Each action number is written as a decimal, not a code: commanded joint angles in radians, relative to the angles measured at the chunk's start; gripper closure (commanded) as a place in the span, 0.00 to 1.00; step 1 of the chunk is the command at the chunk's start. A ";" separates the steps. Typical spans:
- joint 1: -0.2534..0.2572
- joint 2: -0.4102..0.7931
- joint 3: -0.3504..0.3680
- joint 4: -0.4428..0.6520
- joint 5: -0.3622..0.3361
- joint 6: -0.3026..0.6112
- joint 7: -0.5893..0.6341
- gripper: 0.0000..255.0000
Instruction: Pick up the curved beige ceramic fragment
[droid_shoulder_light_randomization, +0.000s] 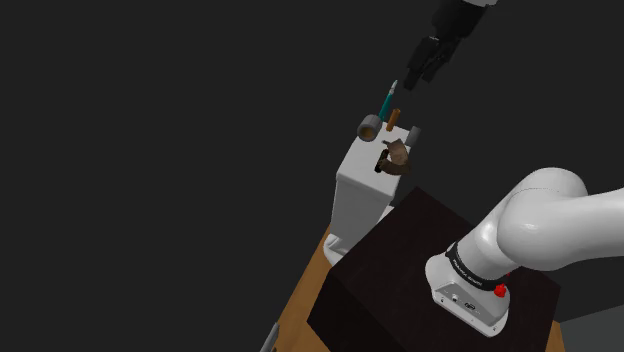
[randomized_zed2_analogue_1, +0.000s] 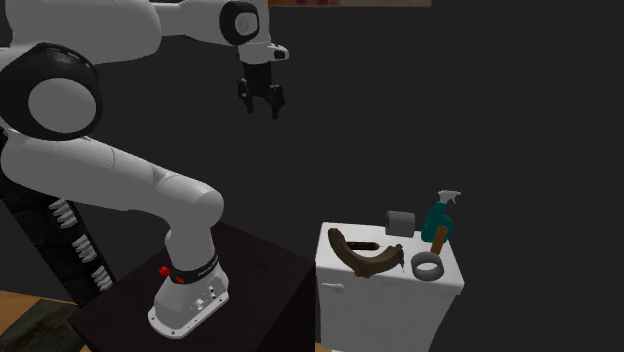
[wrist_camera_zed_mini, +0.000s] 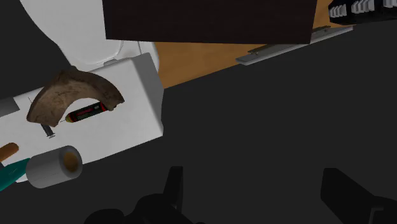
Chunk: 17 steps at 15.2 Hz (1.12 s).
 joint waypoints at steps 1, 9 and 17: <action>0.000 0.000 0.000 0.000 0.000 0.000 0.000 0.00; -0.019 -0.084 -0.051 -0.312 -0.117 0.284 -0.142 0.00; -0.082 -0.018 -0.144 -0.541 -0.274 0.647 -0.282 0.00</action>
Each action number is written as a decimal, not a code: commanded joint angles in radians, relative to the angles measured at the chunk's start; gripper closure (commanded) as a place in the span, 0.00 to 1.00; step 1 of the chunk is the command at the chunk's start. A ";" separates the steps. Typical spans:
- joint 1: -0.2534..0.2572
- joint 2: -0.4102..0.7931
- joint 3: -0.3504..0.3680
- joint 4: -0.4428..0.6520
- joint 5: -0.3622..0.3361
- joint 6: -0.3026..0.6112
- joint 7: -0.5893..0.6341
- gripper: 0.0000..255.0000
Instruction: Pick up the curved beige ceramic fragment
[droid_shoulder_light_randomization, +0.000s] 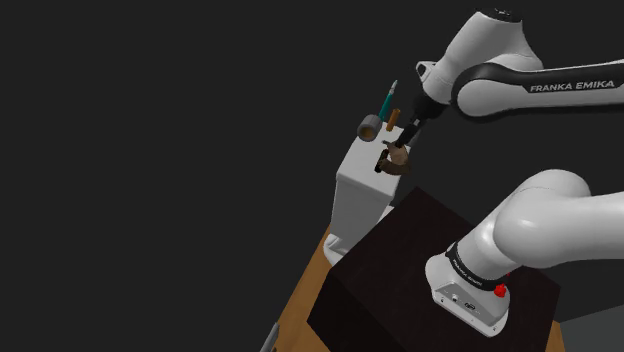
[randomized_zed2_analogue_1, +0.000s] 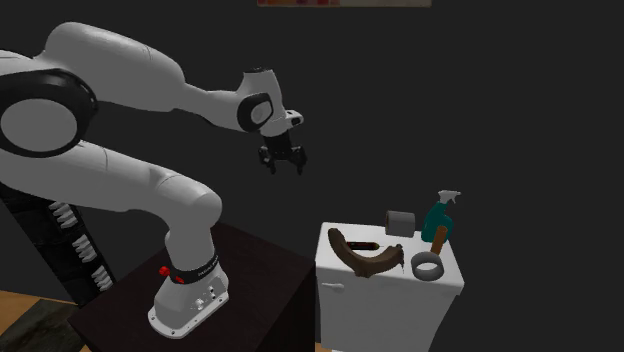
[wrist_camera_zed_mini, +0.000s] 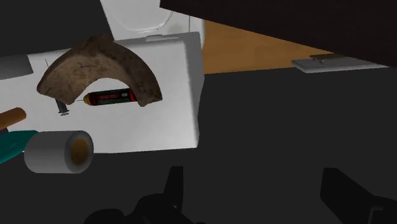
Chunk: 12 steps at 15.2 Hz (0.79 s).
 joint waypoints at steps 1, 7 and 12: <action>-0.017 0.045 -0.022 -0.039 -0.042 0.106 -0.030 0.00; -0.106 0.294 -0.096 -0.103 -0.198 0.483 -0.113 0.00; -0.278 0.615 -0.058 -0.061 -0.400 0.829 -0.092 0.00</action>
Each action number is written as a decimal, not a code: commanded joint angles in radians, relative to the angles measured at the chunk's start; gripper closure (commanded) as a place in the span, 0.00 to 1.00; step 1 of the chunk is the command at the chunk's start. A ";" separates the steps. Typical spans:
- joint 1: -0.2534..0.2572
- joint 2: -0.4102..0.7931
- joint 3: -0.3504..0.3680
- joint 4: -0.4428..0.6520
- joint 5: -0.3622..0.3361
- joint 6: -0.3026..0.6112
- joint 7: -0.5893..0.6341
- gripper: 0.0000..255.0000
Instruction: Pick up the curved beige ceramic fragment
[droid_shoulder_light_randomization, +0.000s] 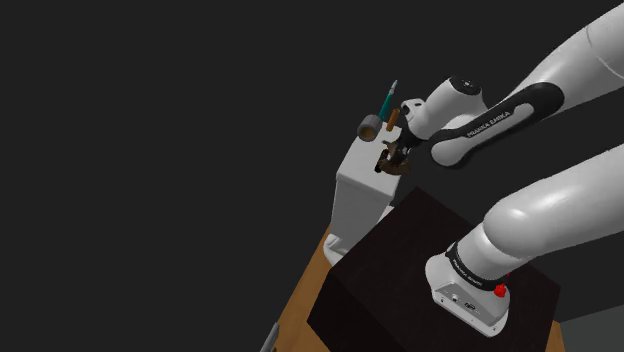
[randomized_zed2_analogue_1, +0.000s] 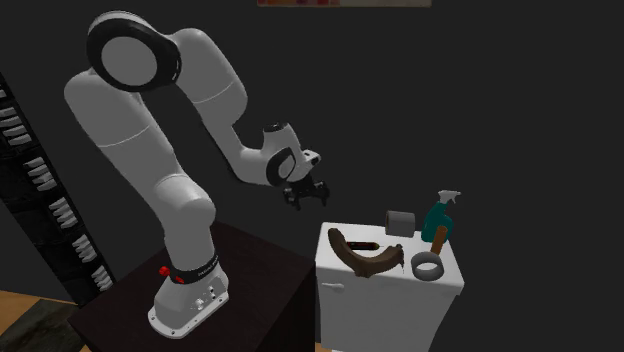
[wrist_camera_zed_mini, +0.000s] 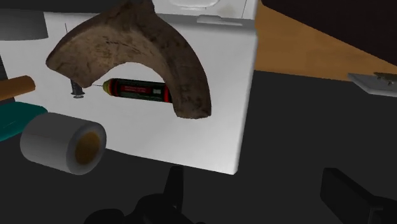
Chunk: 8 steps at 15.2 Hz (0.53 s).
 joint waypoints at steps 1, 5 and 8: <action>-0.171 0.142 0.096 0.041 -0.169 0.142 0.075 0.00; -0.560 0.437 0.408 0.437 -1.638 0.179 1.408 0.00; -0.661 0.574 0.539 0.559 -1.981 0.111 1.698 0.00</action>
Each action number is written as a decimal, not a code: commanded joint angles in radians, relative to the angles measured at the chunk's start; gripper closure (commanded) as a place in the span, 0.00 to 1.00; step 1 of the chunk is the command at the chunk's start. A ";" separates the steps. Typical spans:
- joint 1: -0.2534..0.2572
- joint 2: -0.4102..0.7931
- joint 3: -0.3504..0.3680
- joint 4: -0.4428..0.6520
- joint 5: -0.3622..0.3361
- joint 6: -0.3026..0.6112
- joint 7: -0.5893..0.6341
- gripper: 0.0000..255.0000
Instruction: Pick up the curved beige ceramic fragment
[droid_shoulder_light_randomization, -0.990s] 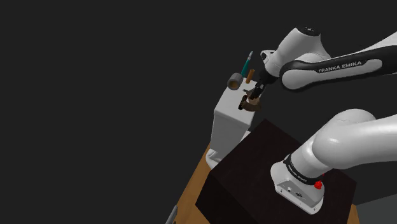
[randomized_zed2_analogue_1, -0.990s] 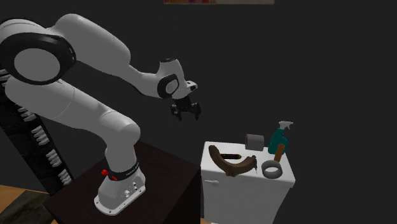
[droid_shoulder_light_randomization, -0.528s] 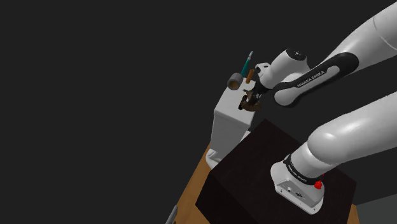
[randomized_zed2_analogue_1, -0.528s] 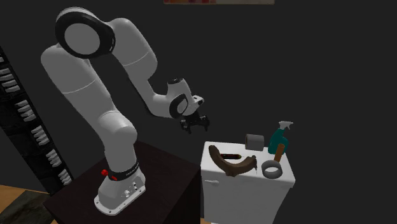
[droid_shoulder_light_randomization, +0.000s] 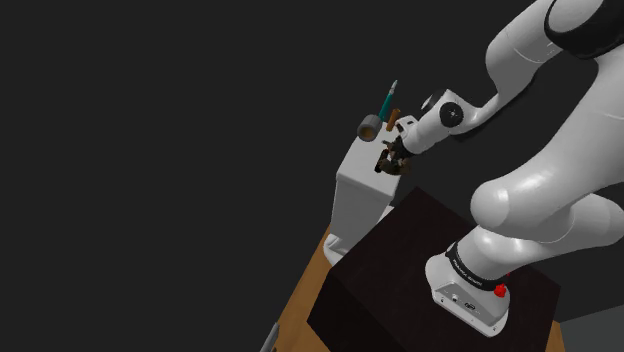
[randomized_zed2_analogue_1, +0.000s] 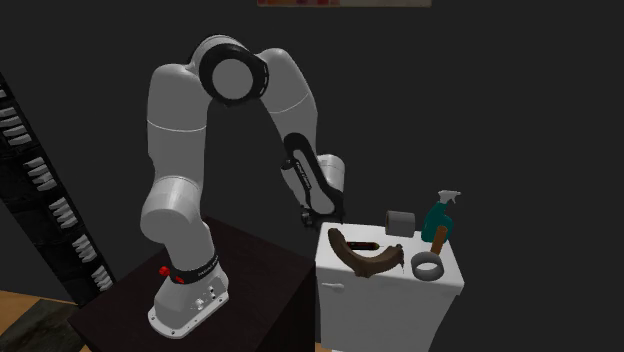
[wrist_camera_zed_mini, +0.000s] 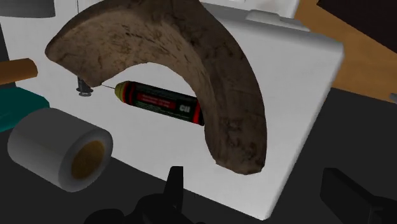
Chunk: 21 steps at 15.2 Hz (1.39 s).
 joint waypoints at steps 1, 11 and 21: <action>-0.086 0.093 0.087 0.074 -0.096 -0.043 0.033 0.00; -0.068 0.201 0.088 0.105 -0.208 -0.123 0.142 0.00; -0.068 0.201 0.088 0.105 -0.208 -0.123 0.142 1.00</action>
